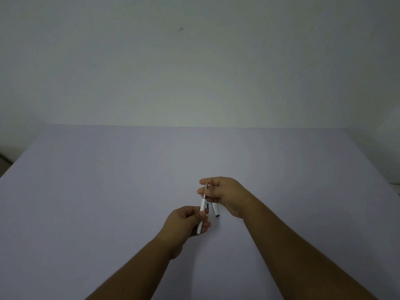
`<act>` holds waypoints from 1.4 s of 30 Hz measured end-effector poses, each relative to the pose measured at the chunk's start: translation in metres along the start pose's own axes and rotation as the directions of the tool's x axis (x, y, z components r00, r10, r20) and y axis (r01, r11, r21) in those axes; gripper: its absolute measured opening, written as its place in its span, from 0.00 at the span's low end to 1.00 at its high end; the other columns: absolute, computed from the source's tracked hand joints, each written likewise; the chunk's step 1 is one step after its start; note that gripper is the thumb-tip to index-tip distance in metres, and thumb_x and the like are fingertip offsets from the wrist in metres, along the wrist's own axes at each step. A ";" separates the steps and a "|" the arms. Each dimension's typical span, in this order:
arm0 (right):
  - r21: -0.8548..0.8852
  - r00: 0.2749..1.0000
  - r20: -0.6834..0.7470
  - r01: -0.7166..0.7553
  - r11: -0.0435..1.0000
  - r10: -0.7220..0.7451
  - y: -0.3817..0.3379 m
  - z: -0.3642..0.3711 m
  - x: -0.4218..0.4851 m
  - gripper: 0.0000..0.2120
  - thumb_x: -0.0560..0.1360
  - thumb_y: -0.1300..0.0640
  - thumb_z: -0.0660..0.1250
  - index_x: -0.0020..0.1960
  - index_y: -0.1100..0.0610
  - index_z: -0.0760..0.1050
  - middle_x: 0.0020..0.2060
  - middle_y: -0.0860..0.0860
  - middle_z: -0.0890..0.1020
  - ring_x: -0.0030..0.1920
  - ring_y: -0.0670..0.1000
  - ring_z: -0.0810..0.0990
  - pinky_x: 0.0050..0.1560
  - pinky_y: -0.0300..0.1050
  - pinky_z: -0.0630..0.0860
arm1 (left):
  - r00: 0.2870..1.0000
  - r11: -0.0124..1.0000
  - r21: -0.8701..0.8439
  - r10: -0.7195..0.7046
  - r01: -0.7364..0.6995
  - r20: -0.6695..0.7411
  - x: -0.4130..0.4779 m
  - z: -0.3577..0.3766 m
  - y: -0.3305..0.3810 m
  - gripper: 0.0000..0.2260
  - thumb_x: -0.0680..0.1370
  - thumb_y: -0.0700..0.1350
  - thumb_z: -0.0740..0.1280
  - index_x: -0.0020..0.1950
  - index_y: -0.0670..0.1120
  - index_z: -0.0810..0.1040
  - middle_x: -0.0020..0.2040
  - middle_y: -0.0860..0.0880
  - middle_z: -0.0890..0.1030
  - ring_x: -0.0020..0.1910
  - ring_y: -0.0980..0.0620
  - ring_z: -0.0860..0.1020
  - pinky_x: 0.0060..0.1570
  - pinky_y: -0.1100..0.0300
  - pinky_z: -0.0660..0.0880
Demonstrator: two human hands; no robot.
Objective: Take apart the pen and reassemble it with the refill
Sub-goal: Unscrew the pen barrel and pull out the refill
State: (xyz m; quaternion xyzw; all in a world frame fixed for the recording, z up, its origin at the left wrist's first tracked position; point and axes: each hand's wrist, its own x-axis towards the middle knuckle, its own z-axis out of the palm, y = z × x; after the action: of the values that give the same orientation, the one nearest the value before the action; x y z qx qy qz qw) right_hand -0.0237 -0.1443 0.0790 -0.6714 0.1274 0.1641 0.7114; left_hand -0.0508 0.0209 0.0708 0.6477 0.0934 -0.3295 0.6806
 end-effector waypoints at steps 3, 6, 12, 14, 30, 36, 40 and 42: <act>-0.132 0.998 -0.063 -0.026 0.991 0.018 -0.001 0.002 -0.001 0.09 0.70 0.57 0.72 0.50 0.55 0.80 0.42 0.50 0.83 0.43 0.47 0.79 0.45 0.42 0.76 | 1.000 1.000 -0.008 0.012 -0.012 0.004 -0.001 0.000 0.001 0.08 0.78 0.39 0.63 0.47 0.41 0.82 0.39 0.43 0.83 0.38 0.48 0.83 0.39 0.60 0.81; -0.137 0.996 -0.087 -0.011 0.991 -0.001 -0.001 0.002 -0.002 0.04 0.70 0.60 0.71 0.44 0.54 0.81 0.39 0.50 0.83 0.40 0.47 0.79 0.41 0.40 0.74 | 1.000 1.000 -0.011 0.017 -0.017 0.009 -0.002 0.002 0.002 0.07 0.78 0.39 0.64 0.46 0.41 0.82 0.39 0.43 0.84 0.38 0.49 0.83 0.38 0.61 0.81; -0.107 0.999 -0.044 -0.013 0.994 0.008 -0.004 0.002 -0.004 0.06 0.70 0.54 0.71 0.47 0.53 0.80 0.44 0.50 0.84 0.45 0.48 0.80 0.44 0.40 0.74 | 1.000 1.000 -0.018 0.025 -0.025 -0.002 -0.004 0.000 0.002 0.08 0.78 0.39 0.64 0.45 0.42 0.82 0.37 0.44 0.84 0.37 0.49 0.83 0.38 0.61 0.81; -0.162 0.996 -0.085 -0.003 0.987 -0.011 -0.003 0.004 -0.004 0.05 0.69 0.55 0.73 0.44 0.53 0.81 0.39 0.48 0.83 0.41 0.46 0.78 0.41 0.39 0.74 | 1.000 0.999 -0.017 0.030 -0.030 0.006 -0.004 0.002 0.002 0.07 0.78 0.39 0.64 0.45 0.42 0.83 0.37 0.44 0.84 0.37 0.49 0.83 0.38 0.61 0.81; -0.024 0.999 -0.048 0.019 1.000 -0.020 -0.009 0.000 -0.005 0.09 0.73 0.61 0.68 0.51 0.52 0.79 0.48 0.52 0.84 0.49 0.49 0.82 0.47 0.41 0.76 | 0.999 0.999 -0.007 0.040 -0.040 0.013 -0.003 0.004 0.008 0.08 0.78 0.39 0.63 0.46 0.42 0.82 0.38 0.44 0.84 0.37 0.50 0.83 0.38 0.61 0.81; -0.107 0.994 -0.107 0.015 0.994 -0.026 -0.009 0.001 -0.004 0.08 0.71 0.61 0.70 0.47 0.51 0.80 0.45 0.51 0.84 0.52 0.53 0.80 0.49 0.44 0.76 | 0.999 0.999 0.004 0.041 -0.041 0.013 -0.002 0.006 0.008 0.08 0.78 0.39 0.64 0.46 0.42 0.83 0.37 0.44 0.84 0.37 0.50 0.83 0.38 0.62 0.81; -0.052 0.999 -0.041 -0.019 0.998 0.017 -0.011 -0.002 -0.004 0.12 0.71 0.58 0.70 0.54 0.52 0.78 0.50 0.53 0.84 0.52 0.51 0.81 0.49 0.42 0.75 | 0.999 0.999 -0.006 0.040 -0.040 0.010 -0.002 0.005 0.008 0.08 0.78 0.39 0.64 0.46 0.42 0.83 0.37 0.45 0.84 0.36 0.50 0.83 0.38 0.62 0.81; -0.107 0.996 -0.085 -0.032 0.994 0.023 -0.010 0.000 -0.003 0.12 0.70 0.55 0.72 0.52 0.54 0.79 0.47 0.52 0.84 0.47 0.49 0.80 0.46 0.42 0.75 | 0.999 0.999 0.000 0.045 -0.045 0.010 -0.001 0.006 0.008 0.08 0.78 0.40 0.64 0.46 0.42 0.83 0.37 0.45 0.84 0.37 0.49 0.83 0.38 0.61 0.81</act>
State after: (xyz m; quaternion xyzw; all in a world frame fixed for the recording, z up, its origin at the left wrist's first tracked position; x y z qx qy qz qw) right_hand -0.0229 -0.1448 0.0893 -0.7135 0.1572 0.1522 0.6656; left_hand -0.0489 0.0151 0.0791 0.6480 0.0756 -0.3173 0.6883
